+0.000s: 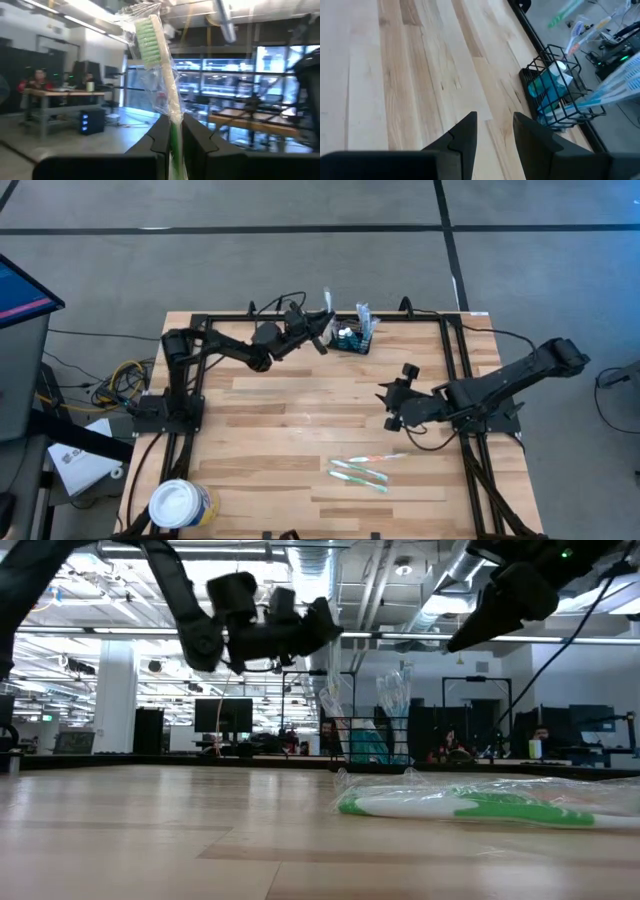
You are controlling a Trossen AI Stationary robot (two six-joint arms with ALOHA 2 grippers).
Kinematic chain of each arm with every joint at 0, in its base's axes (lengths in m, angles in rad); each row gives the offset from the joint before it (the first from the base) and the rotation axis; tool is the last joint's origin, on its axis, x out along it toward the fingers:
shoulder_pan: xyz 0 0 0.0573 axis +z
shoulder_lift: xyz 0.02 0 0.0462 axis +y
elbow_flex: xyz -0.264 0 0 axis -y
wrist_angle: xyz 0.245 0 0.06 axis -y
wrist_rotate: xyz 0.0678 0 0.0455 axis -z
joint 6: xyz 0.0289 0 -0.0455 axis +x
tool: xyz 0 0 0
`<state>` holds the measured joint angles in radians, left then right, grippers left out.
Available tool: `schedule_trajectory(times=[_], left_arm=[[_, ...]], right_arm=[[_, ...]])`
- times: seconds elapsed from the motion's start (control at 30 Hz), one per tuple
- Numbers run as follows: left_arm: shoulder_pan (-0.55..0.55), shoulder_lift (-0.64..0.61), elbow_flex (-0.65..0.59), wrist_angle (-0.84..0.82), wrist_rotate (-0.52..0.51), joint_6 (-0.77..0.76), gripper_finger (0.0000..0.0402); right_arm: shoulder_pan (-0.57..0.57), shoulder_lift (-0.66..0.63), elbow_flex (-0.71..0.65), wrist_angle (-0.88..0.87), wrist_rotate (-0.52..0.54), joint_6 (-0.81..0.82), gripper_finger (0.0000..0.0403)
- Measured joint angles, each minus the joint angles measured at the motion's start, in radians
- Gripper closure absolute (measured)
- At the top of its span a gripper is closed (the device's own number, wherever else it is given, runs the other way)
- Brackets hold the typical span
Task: Pick & Place toothbrushing station
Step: Put the green toothbrush into the mesh organizer
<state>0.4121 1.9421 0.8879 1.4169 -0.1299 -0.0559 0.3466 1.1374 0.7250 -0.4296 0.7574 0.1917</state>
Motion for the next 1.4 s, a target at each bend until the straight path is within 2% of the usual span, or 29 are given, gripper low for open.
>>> schedule_trajectory(times=[0.23, 0.6, 0.87, 1.4], left_arm=[[0.024, 0.08, 0.068, 0.044, -0.078, 0.052, 0.0383], [0.01, 0.085, 0.101, 0.028, -0.202, 0.174, 0.0382], [0.021, 0.12, 0.146, 0.016, -0.209, 0.185, 0.0382], [0.012, 0.118, 0.15, 0.019, -0.215, 0.214, 0.0382]], right_arm=[[0.0, -0.033, -0.043, 0.018, 0.0, -0.002, 0.0286], [-0.003, -0.02, -0.043, 0.028, 0.005, -0.042, 0.0286], [-0.003, -0.02, -0.043, 0.027, 0.007, -0.045, 0.0286], [-0.006, -0.02, -0.043, 0.027, 0.007, -0.061, 0.0286]])
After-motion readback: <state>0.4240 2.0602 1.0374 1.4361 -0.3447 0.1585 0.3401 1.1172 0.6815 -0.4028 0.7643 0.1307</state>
